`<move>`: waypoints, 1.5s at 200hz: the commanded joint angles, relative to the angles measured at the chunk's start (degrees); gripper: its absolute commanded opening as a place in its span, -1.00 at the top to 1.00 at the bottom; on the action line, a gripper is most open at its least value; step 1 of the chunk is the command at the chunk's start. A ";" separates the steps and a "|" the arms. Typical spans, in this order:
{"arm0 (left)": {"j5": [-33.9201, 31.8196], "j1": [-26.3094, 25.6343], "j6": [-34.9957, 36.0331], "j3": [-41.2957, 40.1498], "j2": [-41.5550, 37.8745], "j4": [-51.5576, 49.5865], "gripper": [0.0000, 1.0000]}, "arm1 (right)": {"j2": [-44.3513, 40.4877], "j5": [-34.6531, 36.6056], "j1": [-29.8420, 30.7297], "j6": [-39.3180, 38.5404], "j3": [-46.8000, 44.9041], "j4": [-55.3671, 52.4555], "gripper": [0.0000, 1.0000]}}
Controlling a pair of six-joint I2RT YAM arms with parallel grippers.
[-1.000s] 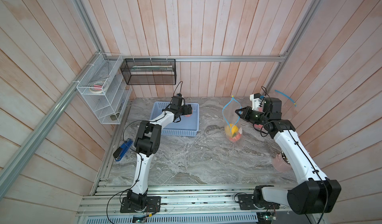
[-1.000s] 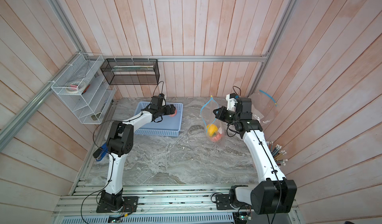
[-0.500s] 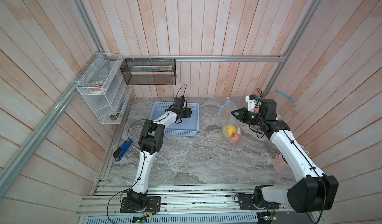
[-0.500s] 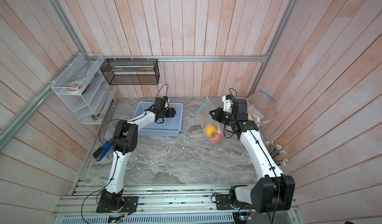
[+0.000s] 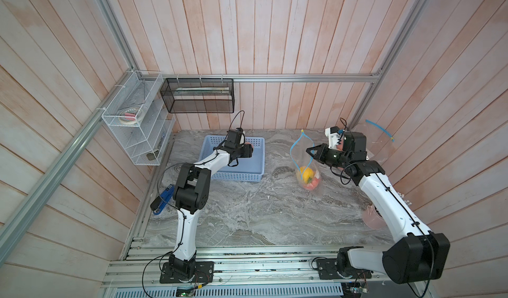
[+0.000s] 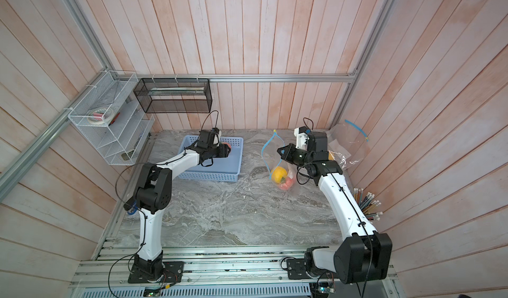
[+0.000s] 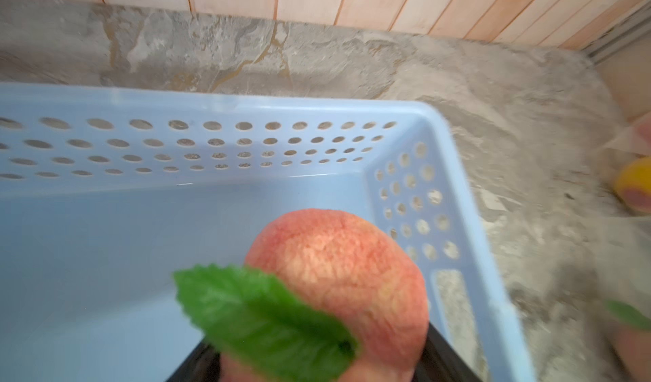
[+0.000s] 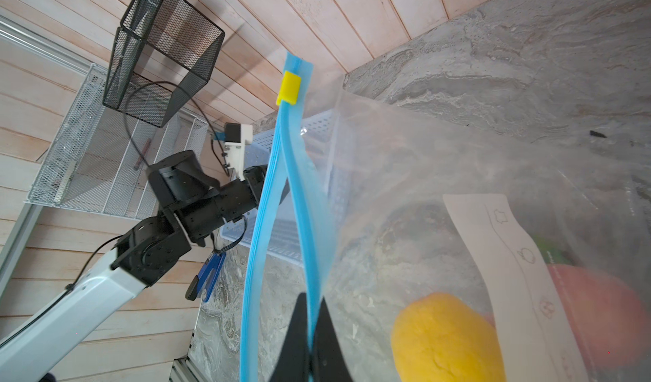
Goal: Place the peach in a zip-top bag and seal the zipper
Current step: Pick up the peach from the basket, then place the peach in the zipper food storage bag.
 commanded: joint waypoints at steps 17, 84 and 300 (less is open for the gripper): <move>3.38 0.08 -0.02 -9.88 -17.91 7.93 -0.19 | 0.53 0.11 2.47 0.89 0.51 2.65 1.00; 9.48 -1.64 -2.18 -17.98 -36.12 13.02 -0.19 | 3.24 -0.94 6.17 2.10 3.79 5.05 1.00; 5.07 -19.79 1.01 -4.16 -21.45 3.39 -0.20 | 3.59 -3.30 7.31 4.81 5.00 8.42 1.00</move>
